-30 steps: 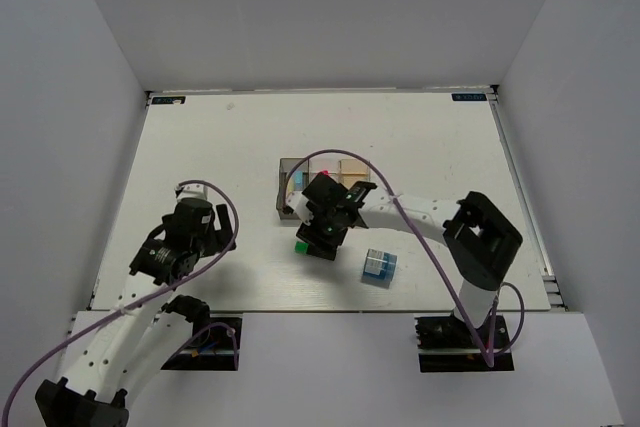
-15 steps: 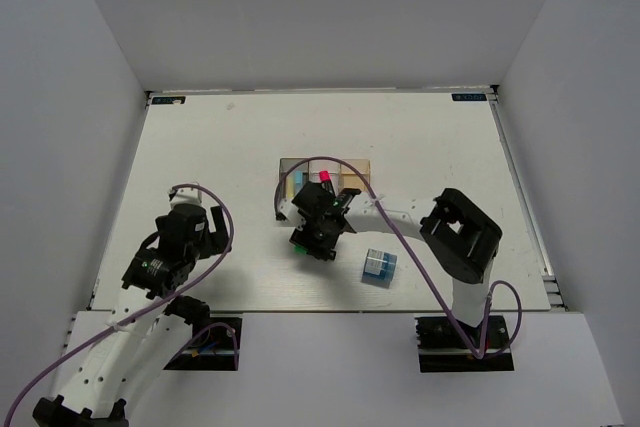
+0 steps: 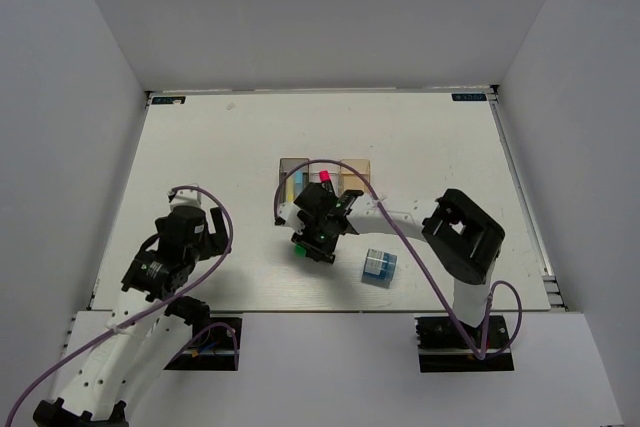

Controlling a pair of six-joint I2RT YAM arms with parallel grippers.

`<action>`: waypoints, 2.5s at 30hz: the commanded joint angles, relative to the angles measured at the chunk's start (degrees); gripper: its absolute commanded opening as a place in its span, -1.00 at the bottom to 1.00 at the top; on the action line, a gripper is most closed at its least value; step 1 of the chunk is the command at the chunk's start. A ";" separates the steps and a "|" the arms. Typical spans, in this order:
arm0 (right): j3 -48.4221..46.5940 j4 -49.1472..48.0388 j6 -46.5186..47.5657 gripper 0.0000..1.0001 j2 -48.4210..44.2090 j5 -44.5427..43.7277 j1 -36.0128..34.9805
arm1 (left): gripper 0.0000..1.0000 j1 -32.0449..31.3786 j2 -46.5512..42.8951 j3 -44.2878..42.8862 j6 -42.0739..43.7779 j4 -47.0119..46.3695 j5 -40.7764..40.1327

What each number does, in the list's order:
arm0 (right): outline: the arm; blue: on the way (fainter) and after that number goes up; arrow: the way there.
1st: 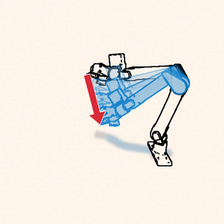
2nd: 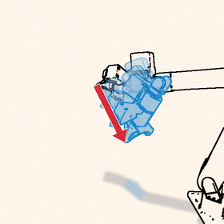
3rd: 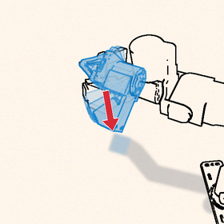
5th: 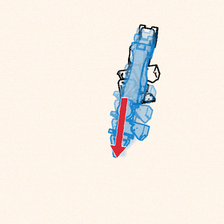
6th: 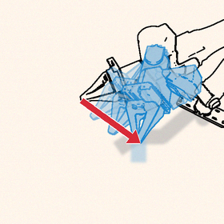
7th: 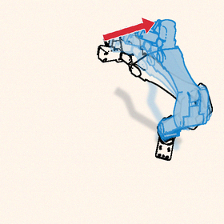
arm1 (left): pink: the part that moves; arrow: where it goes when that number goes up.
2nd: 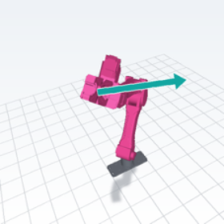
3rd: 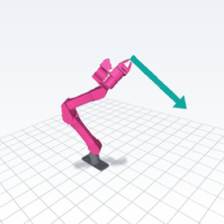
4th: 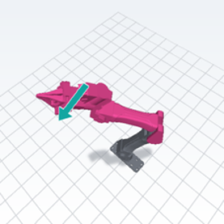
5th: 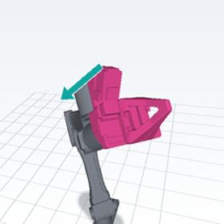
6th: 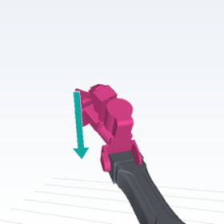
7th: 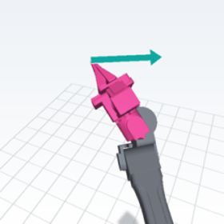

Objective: Sort the stationery into containers
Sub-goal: Pick up the pen from the center of the board, then place the pen in the storage box, then pick up the stationery from the center of the board.

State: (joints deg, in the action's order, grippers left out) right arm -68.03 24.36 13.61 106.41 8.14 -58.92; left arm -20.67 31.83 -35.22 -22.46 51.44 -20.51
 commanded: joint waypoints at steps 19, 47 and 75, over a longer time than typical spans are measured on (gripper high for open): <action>-4.39 -0.43 -5.67 -1.00 -18.26 -15.22 1.52 | 1.00 0.54 0.51 0.51 -0.13 -0.38 -0.23; -27.33 5.96 -38.75 -0.63 6.44 -29.68 12.60 | 1.00 0.54 1.21 0.68 -0.04 -0.37 -0.14; 7.38 37.91 72.03 -0.66 -35.65 21.21 19.62 | 1.00 0.63 1.30 0.59 0.22 -0.90 2.32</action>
State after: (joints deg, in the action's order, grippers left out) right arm -62.76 46.94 59.29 70.02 23.31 -41.36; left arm -20.36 33.12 -34.89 -22.48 51.29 -19.46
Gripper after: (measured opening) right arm 0.148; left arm 0.992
